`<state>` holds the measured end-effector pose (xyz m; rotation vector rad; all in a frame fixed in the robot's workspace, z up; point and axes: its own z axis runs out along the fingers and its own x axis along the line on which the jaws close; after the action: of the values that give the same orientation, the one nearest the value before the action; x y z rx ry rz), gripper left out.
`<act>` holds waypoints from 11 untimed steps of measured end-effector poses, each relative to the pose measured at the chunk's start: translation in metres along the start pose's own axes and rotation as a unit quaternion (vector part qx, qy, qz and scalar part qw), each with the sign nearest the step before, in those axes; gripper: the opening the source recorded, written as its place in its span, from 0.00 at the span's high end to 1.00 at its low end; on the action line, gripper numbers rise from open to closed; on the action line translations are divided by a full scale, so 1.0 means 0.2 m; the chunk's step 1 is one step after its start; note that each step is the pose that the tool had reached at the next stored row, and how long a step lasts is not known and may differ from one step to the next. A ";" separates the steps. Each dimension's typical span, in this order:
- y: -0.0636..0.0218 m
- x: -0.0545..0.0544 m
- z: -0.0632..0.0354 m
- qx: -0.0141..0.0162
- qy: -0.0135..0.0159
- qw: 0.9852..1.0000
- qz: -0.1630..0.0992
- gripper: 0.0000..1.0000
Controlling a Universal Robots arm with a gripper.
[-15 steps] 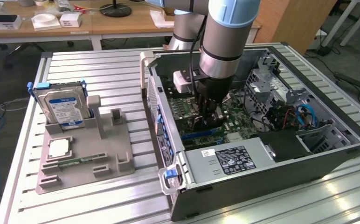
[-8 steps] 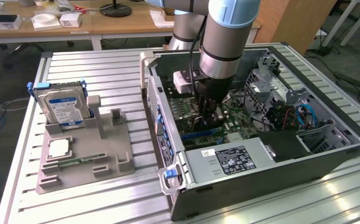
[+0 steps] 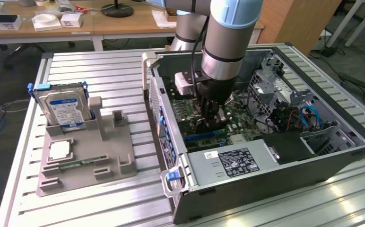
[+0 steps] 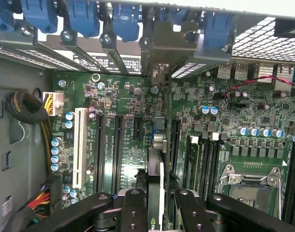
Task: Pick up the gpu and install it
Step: 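Insert the gpu into the slot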
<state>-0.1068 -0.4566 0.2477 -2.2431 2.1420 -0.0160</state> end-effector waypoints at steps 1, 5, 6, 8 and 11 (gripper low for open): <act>0.001 0.00 0.000 0.000 0.000 1.000 0.001 0.73; 0.001 0.01 0.000 0.000 0.000 1.000 0.008 0.73; 0.001 0.01 0.000 0.000 0.000 1.000 0.008 0.73; 0.001 0.01 0.000 0.000 0.000 1.000 0.008 0.73; 0.001 0.01 0.000 0.000 0.000 1.000 0.008 0.73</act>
<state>-0.1069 -0.4587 0.2477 -2.2258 2.1601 -0.0165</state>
